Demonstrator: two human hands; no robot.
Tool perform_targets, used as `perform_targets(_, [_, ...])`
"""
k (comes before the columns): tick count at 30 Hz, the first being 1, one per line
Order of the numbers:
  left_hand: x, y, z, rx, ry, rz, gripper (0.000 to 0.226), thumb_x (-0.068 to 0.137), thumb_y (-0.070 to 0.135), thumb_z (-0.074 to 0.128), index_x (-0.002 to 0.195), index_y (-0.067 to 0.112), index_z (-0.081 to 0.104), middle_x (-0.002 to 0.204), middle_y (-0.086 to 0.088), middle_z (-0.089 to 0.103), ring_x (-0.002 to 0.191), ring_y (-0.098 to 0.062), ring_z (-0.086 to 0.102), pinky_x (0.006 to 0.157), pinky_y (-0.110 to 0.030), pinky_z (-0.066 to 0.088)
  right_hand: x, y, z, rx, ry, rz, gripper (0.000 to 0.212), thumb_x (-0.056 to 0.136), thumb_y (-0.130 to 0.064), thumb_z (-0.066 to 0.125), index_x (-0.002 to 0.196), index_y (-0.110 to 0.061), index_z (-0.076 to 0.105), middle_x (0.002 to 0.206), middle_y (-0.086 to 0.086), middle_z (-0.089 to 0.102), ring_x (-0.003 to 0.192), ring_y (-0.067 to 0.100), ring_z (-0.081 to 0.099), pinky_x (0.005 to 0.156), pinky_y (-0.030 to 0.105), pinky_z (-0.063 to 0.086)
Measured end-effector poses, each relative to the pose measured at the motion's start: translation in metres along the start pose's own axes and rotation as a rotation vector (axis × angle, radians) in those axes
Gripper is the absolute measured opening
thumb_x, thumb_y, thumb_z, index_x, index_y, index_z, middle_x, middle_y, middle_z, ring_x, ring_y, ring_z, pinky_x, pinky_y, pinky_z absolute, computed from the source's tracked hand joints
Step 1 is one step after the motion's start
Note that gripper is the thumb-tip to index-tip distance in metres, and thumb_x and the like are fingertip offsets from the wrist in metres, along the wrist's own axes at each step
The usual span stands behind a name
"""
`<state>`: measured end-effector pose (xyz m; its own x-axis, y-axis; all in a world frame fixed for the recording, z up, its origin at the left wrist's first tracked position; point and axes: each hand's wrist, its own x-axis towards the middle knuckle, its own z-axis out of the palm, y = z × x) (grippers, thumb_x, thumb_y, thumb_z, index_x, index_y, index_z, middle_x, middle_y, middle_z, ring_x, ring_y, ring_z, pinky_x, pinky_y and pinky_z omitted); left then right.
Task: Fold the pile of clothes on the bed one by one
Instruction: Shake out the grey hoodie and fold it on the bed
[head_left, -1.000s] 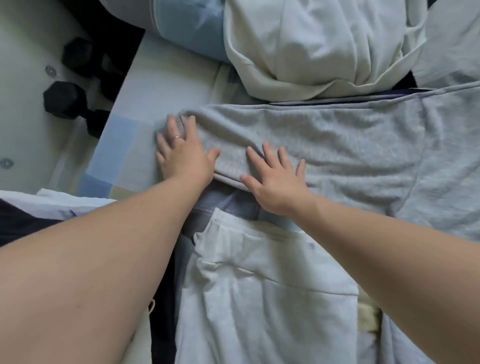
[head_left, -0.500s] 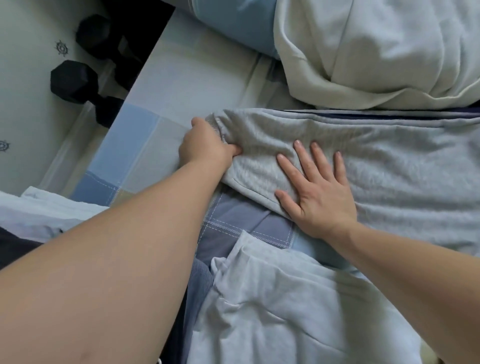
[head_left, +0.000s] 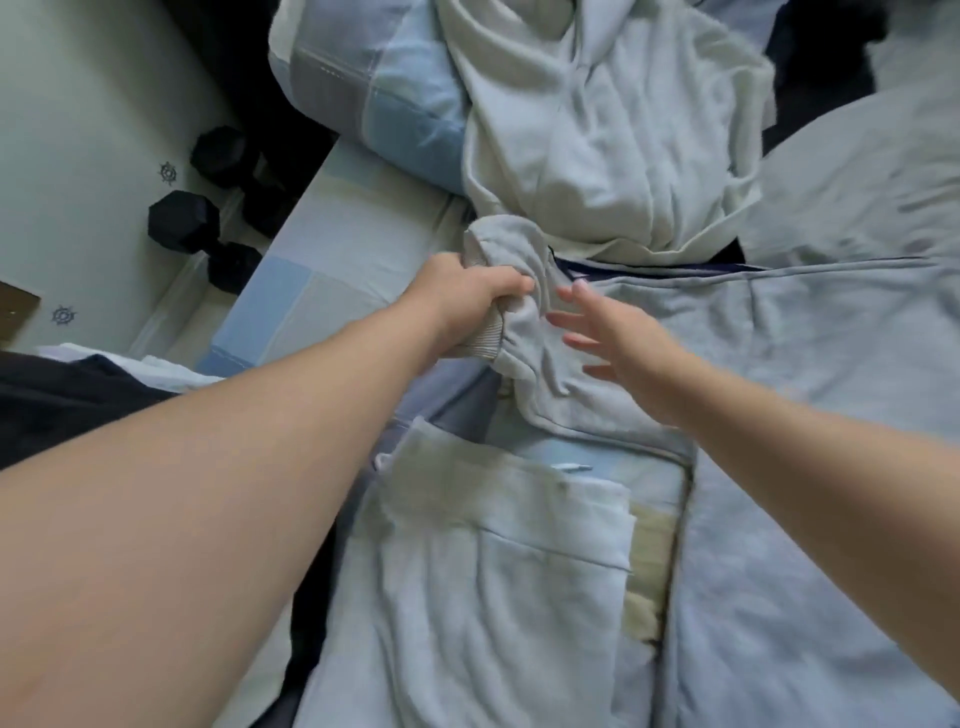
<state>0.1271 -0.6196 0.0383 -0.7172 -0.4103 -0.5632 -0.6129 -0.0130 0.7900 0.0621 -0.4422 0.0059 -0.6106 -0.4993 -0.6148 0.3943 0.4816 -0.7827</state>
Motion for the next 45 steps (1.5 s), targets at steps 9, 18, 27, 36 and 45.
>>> perform_targets(9, [-0.120,0.097,0.201,0.201,-0.323,0.207,0.009,0.082,0.012,0.074,0.076,0.018,0.071,0.072,0.001,0.067,0.069,-0.016,0.064,0.070,-0.028,0.053,-0.172,0.010,-0.172,0.494,0.113,0.074,0.067,0.097,-0.073,0.028,0.137,-0.029,0.060,0.121,0.000,0.073,0.106,0.022,0.072,0.087,0.041,0.055])
perform_targets(18, [-0.190,0.111,0.432,0.166,-0.358,0.208,0.025,0.083,0.009,0.074,0.106,0.000,0.069,0.099,-0.018,0.074,0.090,-0.030,0.072,0.088,-0.042,0.059,-0.276,0.104,-0.339,0.709,0.263,0.110,0.073,0.096,-0.074,0.027,0.128,-0.024,0.068,0.127,0.007,0.070,0.102,0.024,0.068,0.085,0.037,0.056])
perform_targets(27, [-0.185,0.101,0.501,0.131,-0.305,0.159,0.015,0.084,0.013,0.075,0.098,0.009,0.070,0.074,0.000,0.063,0.067,-0.014,0.059,0.066,-0.024,0.048,-0.289,0.150,-0.398,0.776,0.241,0.101,0.072,0.096,-0.074,0.028,0.132,-0.022,0.063,0.123,0.000,0.072,0.113,0.020,0.069,0.094,0.044,0.054])
perform_targets(36, [-0.099,0.064,0.380,0.412,0.045,0.103,0.030,0.080,0.024,0.075,0.105,0.019,0.059,0.092,0.002,0.064,0.086,-0.020,0.060,0.061,-0.026,0.042,-0.213,0.143,-0.352,0.143,0.372,0.009,0.038,0.104,-0.044,0.045,0.134,-0.026,0.061,0.129,-0.008,0.065,0.123,0.013,0.057,0.096,0.031,0.042])
perform_targets(45, [-0.039,0.001,0.343,1.003,0.041,0.254,0.072,0.092,0.037,0.056,0.156,0.034,0.023,0.168,-0.002,0.011,0.151,-0.029,0.014,0.119,-0.047,0.018,-0.119,0.163,-0.286,-0.823,0.352,-0.246,0.062,0.103,-0.041,0.045,0.159,-0.037,0.019,0.170,-0.008,0.001,0.156,0.025,-0.004,0.123,0.052,0.003])
